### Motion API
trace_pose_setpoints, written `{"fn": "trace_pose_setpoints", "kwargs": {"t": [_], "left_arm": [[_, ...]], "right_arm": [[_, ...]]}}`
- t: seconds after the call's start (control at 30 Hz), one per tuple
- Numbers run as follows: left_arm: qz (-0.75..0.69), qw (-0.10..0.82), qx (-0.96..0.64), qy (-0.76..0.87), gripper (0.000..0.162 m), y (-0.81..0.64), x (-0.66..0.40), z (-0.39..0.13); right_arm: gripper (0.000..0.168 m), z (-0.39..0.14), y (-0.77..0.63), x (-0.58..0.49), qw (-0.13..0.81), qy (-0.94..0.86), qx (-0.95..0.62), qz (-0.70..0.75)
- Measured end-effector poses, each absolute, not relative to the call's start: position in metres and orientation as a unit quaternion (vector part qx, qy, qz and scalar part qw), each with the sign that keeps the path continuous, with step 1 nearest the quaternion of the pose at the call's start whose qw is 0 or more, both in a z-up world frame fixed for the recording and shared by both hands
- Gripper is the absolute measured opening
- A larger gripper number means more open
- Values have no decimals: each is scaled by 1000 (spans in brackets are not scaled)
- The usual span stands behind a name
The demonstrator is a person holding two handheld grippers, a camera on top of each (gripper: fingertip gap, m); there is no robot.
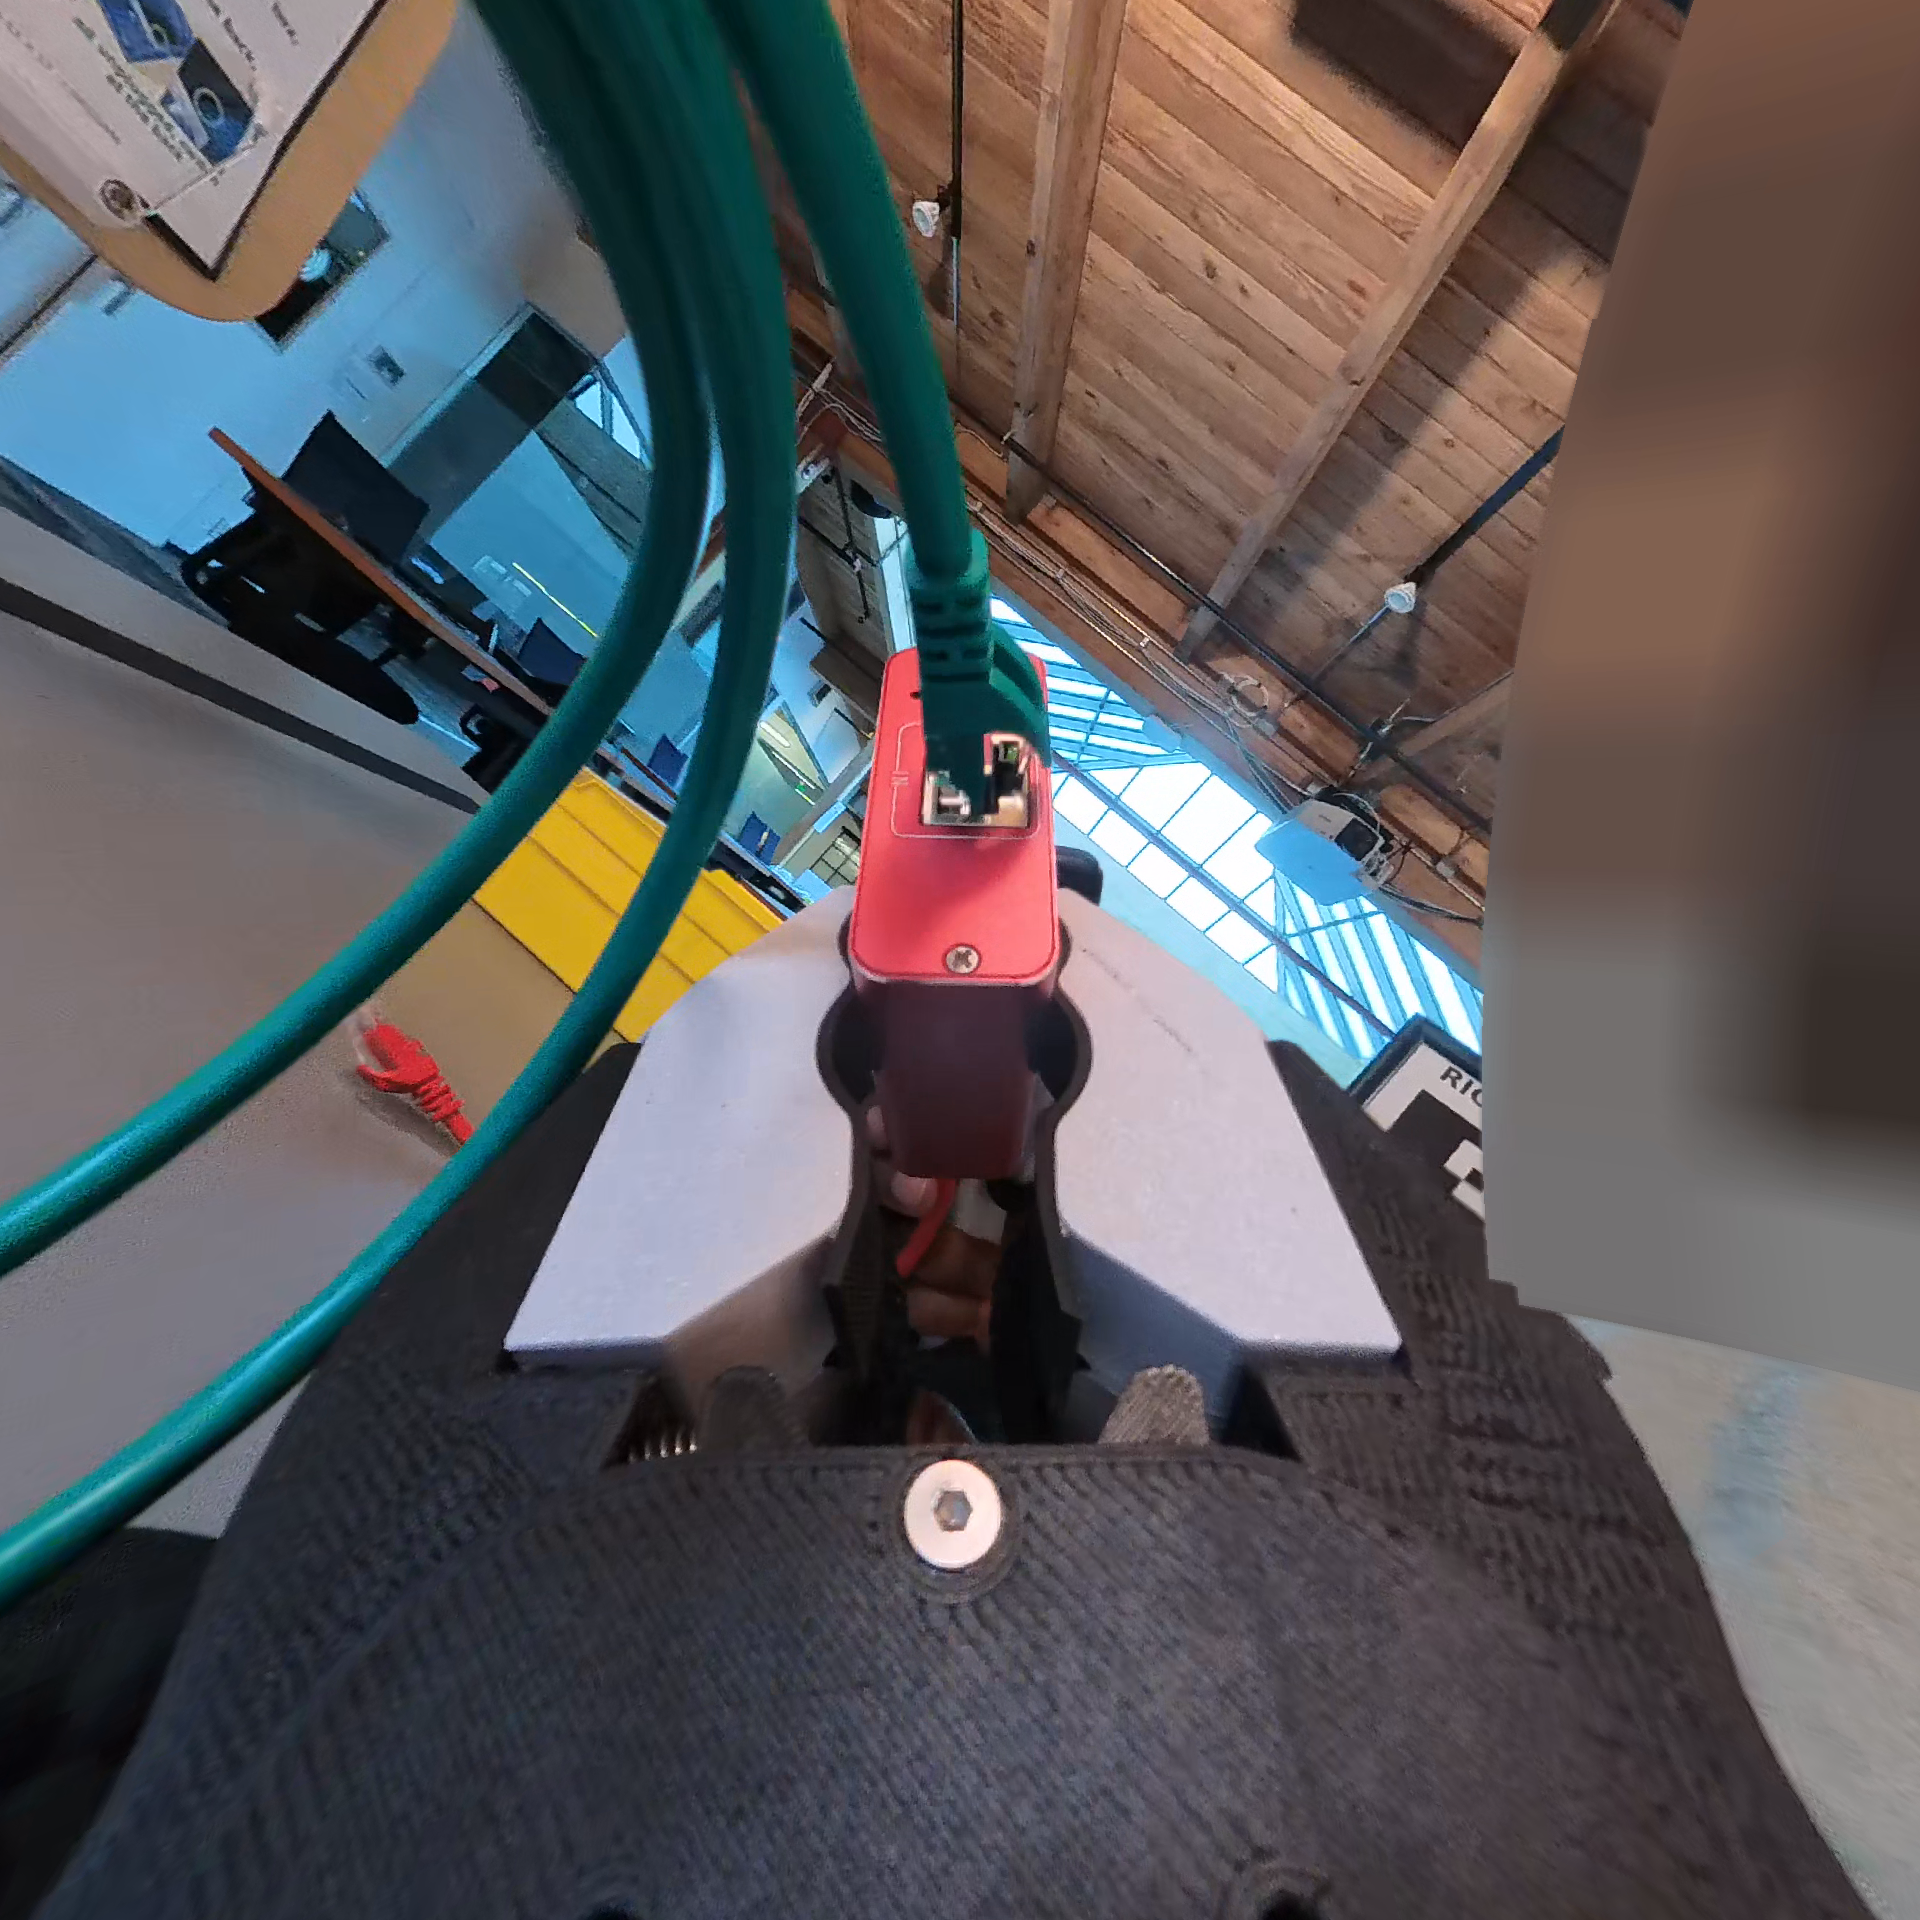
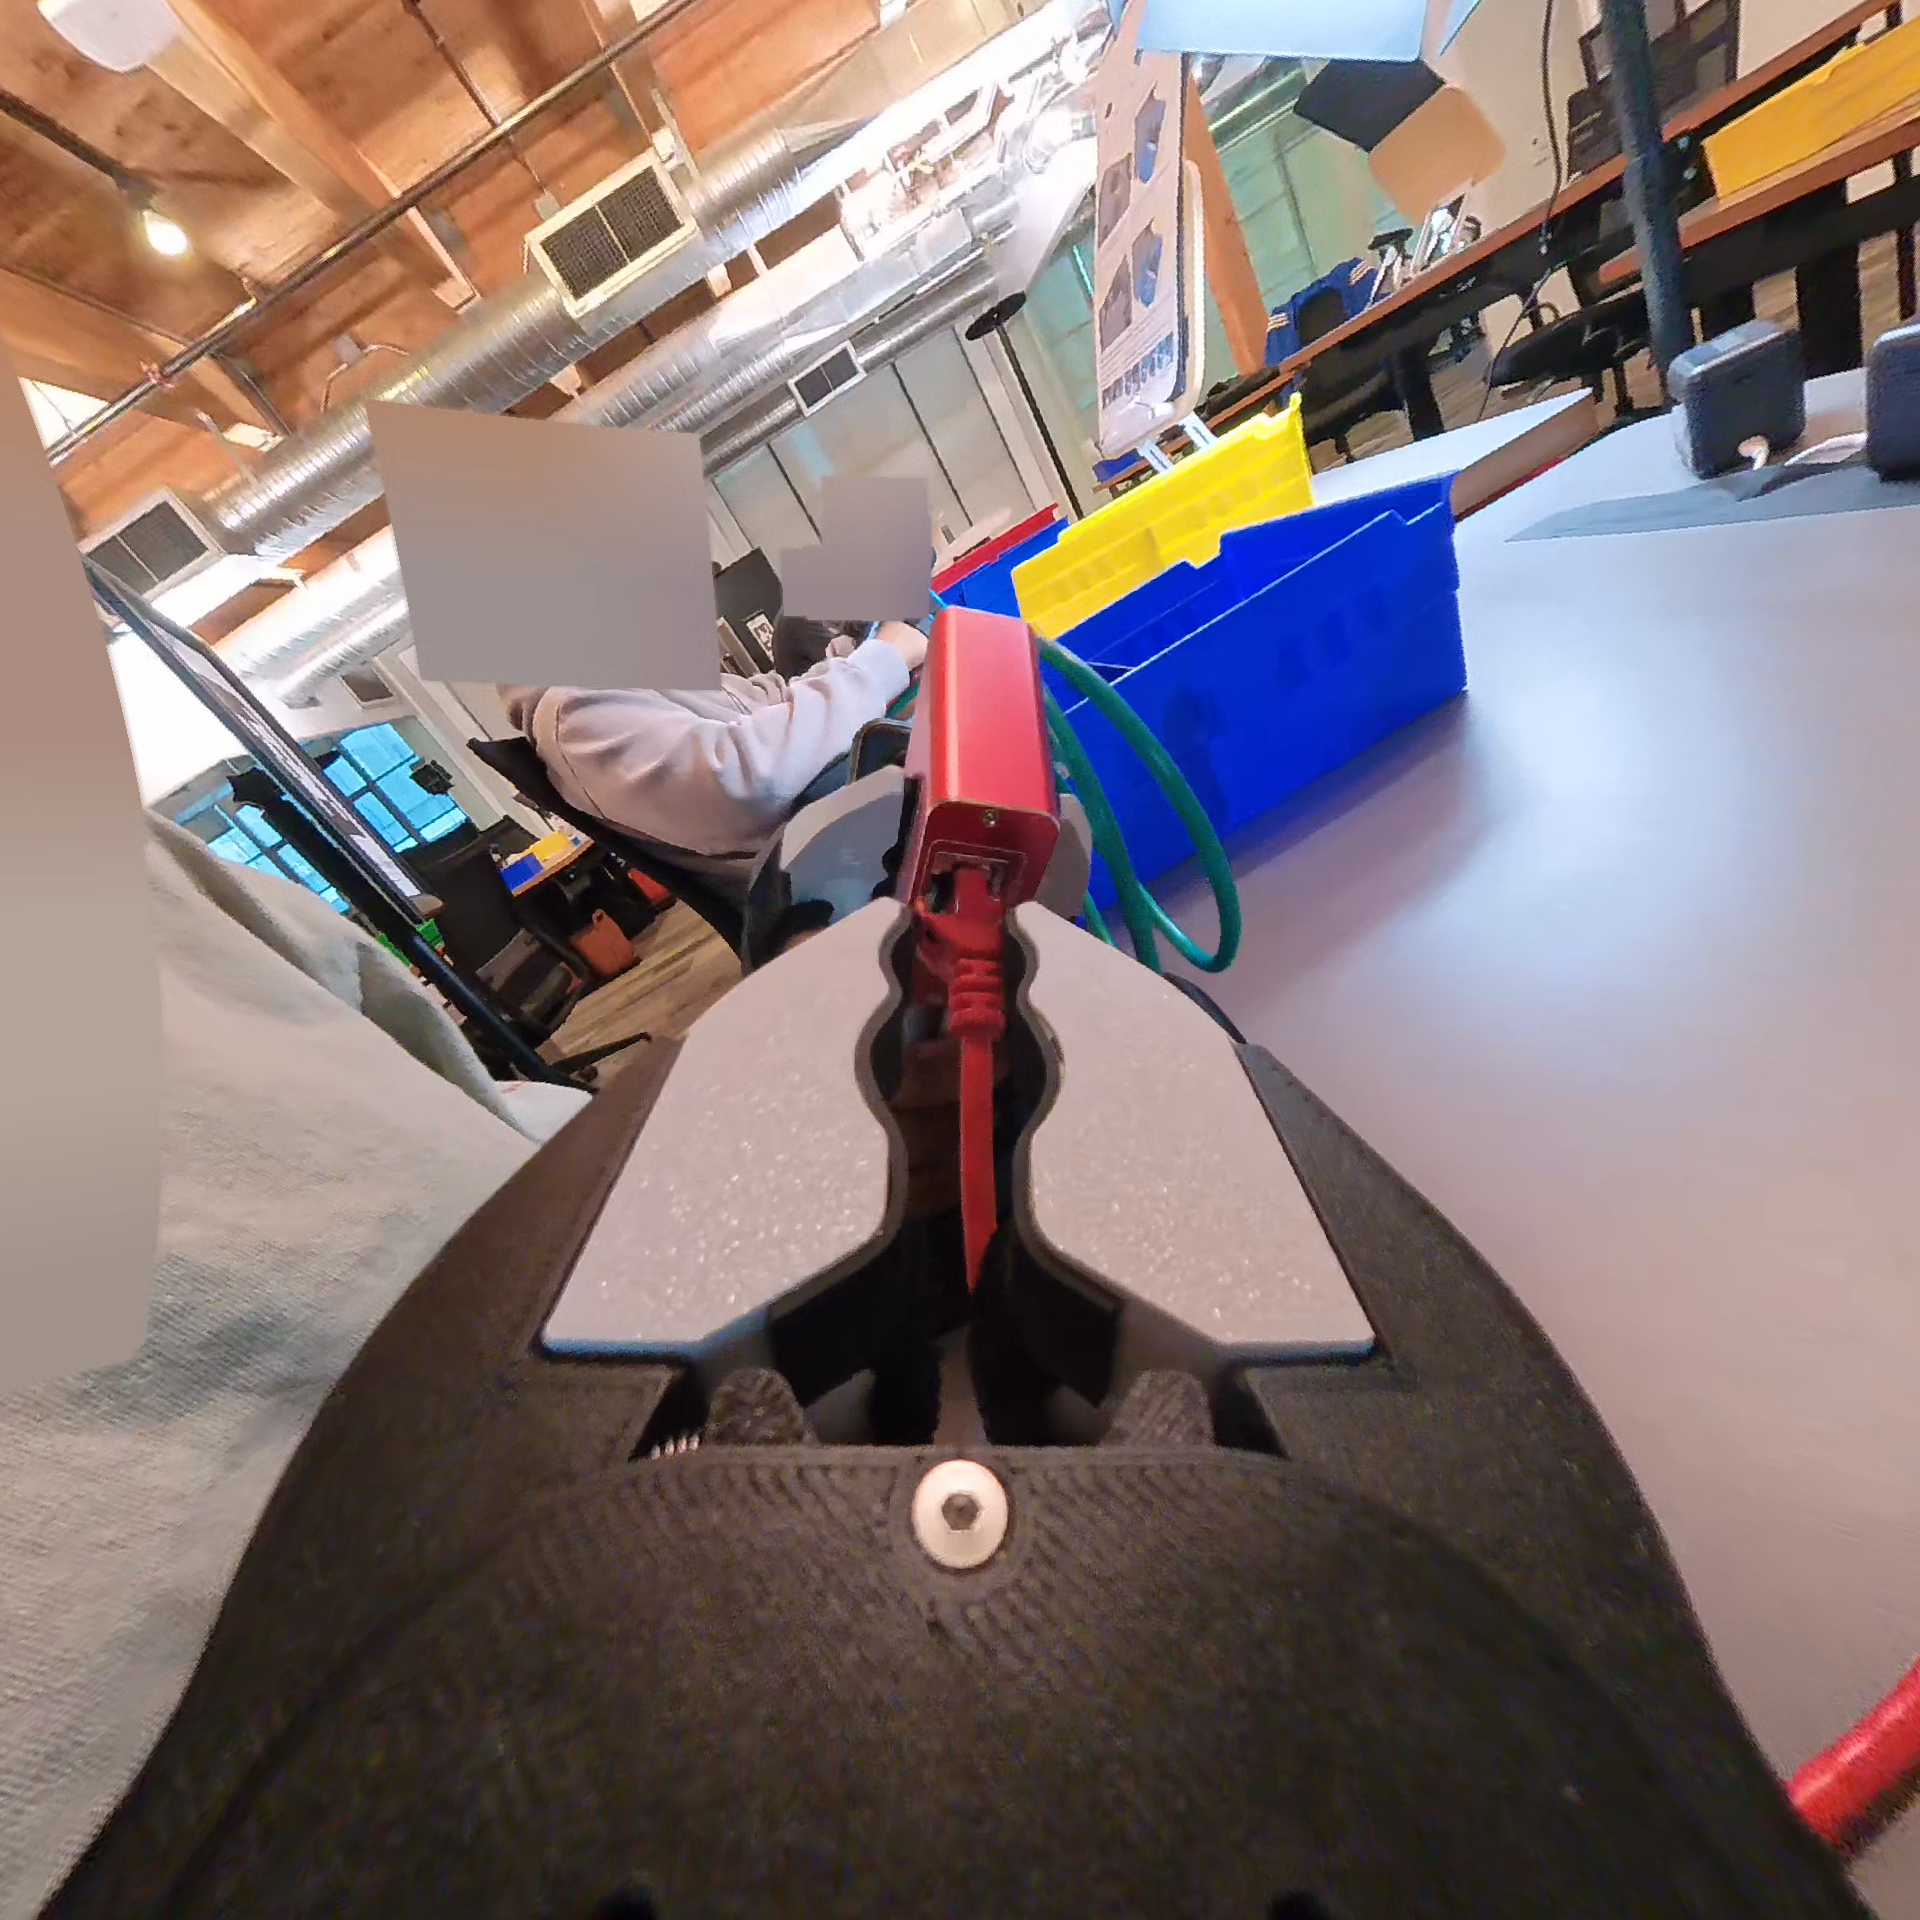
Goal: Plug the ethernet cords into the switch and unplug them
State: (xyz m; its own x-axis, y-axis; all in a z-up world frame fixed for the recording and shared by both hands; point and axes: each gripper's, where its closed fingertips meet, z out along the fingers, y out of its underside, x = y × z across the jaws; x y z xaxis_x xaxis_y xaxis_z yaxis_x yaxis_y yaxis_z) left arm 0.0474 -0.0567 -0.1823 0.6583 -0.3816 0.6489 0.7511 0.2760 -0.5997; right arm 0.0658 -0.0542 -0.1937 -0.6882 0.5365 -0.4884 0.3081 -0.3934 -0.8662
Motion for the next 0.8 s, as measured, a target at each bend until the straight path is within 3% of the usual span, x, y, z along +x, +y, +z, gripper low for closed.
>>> {"fn": "trace_pose_setpoints", "kwargs": {"t": [0.33,0.6,0.7,0.8], "left_arm": [[-225,809,-530,-121,29,-54,67,-179],[-281,805,-505,-134,28,-58,62,-176],[-278,836,-448,-151,28,-80,42,-165],[-269,822,-480,-145,28,-73,43,-171]], "right_arm": [[14,-188,-47,71,127,-551,-372,737],[13,-190,-48,73,193,-600,-360,687],[12,-205,-7,69,295,-626,-401,601],[12,-160,4,96,304,-594,-326,669]]}}
